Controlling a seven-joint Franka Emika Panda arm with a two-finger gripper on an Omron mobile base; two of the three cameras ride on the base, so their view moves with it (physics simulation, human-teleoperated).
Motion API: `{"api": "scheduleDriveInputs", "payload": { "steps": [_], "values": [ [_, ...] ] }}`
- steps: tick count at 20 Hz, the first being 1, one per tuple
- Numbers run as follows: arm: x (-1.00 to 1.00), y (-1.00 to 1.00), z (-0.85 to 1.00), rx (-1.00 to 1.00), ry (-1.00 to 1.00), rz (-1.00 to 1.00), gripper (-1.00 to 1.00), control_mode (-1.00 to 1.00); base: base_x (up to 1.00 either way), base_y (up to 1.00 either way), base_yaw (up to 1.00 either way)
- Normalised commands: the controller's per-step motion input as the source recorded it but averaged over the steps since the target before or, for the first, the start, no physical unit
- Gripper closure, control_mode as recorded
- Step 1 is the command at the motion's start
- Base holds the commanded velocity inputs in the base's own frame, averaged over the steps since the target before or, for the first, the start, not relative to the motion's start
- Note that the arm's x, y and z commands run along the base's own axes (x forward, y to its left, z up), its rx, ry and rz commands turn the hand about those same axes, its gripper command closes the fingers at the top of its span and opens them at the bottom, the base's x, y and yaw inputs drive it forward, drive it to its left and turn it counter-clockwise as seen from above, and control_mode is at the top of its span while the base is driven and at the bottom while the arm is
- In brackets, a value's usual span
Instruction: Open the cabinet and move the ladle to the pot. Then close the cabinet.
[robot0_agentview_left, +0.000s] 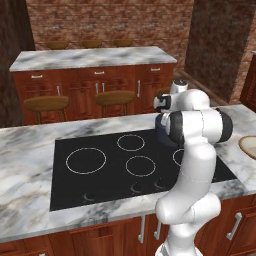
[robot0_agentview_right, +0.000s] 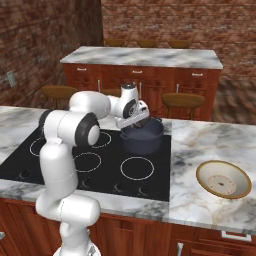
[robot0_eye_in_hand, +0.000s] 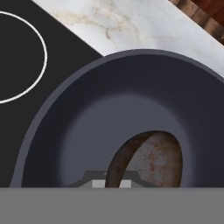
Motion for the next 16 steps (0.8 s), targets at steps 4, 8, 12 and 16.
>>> {"api": "scheduleDriveInputs", "payload": {
  "steps": [4,8,12,16],
  "values": [
    [0.15,-0.01,-0.22,0.00,0.00,0.00,1.00,-1.00,0.00,0.00,0.00],
    [0.14,-0.03,-0.19,0.00,0.00,0.00,1.00,-1.00,0.00,0.00,0.00],
    [0.13,-0.03,-0.19,0.00,0.01,0.00,1.00,-1.00,0.00,0.00,0.00],
    [0.15,-0.03,-0.18,0.00,0.01,0.00,1.00,-1.00,0.00,0.00,0.00]
  ]
}}
